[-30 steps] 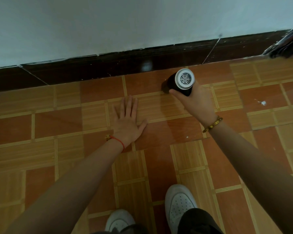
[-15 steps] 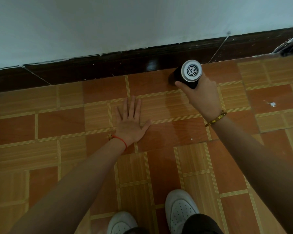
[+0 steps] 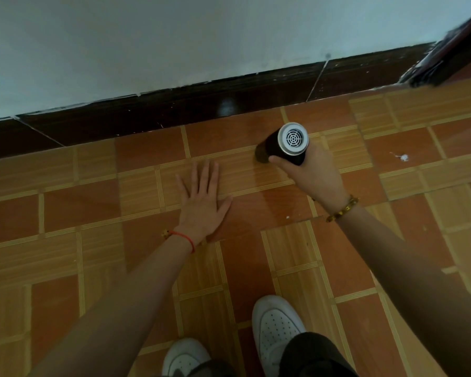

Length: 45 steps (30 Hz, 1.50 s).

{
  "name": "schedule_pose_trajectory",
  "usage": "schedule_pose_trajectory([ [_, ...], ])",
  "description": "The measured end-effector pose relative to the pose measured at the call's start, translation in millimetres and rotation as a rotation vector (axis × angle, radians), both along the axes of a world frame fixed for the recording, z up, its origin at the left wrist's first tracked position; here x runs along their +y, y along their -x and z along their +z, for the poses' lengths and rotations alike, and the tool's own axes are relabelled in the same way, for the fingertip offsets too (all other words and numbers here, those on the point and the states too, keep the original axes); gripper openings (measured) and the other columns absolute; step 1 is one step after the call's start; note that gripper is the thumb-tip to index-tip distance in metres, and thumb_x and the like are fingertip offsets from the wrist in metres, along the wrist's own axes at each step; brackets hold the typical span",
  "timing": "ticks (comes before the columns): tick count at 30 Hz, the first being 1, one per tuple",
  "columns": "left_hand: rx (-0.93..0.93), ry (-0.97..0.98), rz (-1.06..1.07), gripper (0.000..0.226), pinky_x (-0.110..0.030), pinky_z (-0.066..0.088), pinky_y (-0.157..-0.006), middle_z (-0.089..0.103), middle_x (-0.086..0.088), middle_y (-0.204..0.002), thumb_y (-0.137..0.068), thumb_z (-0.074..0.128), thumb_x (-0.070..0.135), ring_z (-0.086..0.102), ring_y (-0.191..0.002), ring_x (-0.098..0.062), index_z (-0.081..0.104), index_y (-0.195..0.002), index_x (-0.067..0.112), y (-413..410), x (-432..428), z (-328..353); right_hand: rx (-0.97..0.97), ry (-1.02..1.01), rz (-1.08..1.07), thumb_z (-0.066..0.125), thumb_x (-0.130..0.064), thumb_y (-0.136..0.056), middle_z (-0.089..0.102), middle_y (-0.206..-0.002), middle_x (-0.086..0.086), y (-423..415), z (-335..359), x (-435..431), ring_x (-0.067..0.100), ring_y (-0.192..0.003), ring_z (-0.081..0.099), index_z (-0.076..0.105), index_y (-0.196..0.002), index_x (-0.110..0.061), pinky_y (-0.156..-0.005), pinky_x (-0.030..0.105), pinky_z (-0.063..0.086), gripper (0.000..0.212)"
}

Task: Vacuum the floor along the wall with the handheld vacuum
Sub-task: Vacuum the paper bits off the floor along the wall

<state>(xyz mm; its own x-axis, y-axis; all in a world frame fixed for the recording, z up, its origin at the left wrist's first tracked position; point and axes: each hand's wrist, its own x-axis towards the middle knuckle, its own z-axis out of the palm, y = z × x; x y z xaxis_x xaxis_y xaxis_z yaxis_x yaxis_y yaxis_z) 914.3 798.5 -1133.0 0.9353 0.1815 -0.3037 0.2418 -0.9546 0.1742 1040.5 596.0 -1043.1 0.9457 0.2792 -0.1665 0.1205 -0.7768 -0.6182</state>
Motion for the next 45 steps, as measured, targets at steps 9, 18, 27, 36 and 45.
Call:
schedule_pose_trajectory([
  [9,0.021,0.041,-0.141,0.07,-0.061,-0.016,-0.116,-0.025,0.003,-0.162,-0.101,0.016,0.055,-0.026,-0.148,-0.025,-0.015,-0.155,0.025,-27.2,-44.1,3.3,-0.098,0.028,-0.227,0.067,-0.065,-0.075,0.07,-0.112,0.005,-7.3,4.0,-47.5,0.026,-0.101,0.066,0.052,-0.132,-0.018,-0.076,0.041,0.057,0.075],
  [18,0.073,0.079,-0.106,0.066,-0.062,-0.016,-0.115,-0.031,0.006,-0.159,-0.102,0.013,0.05,-0.029,-0.146,-0.021,-0.022,-0.153,0.027,-31.2,-65.4,-0.3,0.0,-0.022,-0.174,0.071,-0.059,-0.075,0.073,-0.103,0.006,-26.2,7.7,-62.0,0.026,-0.089,0.071,0.057,-0.125,-0.017,-0.073,0.043,0.06,0.067],
  [27,0.1,0.043,-0.113,0.066,-0.065,-0.013,-0.114,-0.033,0.007,-0.159,-0.101,0.011,0.052,-0.028,-0.147,-0.022,-0.024,-0.152,0.029,-34.3,-63.7,-2.7,0.196,-0.023,-0.045,0.071,-0.047,-0.082,0.069,-0.073,0.001,-1.0,21.2,-76.8,0.005,-0.043,0.06,0.057,-0.118,-0.016,-0.044,0.021,0.051,0.049],
  [36,-0.028,0.064,-0.064,0.063,-0.065,-0.007,-0.117,-0.018,0.001,-0.165,-0.104,0.016,0.044,-0.017,-0.151,-0.028,-0.014,-0.156,0.024,-21.2,-86.9,-1.1,0.379,0.041,0.194,0.07,-0.047,-0.083,0.069,-0.066,0.004,38.2,32.7,-90.7,0.018,-0.047,0.065,0.051,-0.127,-0.022,-0.049,0.028,0.057,0.054],
  [45,-0.112,0.064,-0.063,0.072,-0.063,-0.01,-0.116,-0.013,-0.004,-0.166,-0.102,0.029,0.048,-0.013,-0.152,-0.03,-0.008,-0.157,0.019,-34.5,-103.2,13.9,0.326,0.038,0.079,0.067,-0.053,-0.083,0.071,-0.068,0.005,57.8,25.7,-104.0,0.016,-0.048,0.064,0.062,-0.111,-0.007,-0.05,0.027,0.054,0.053],
])
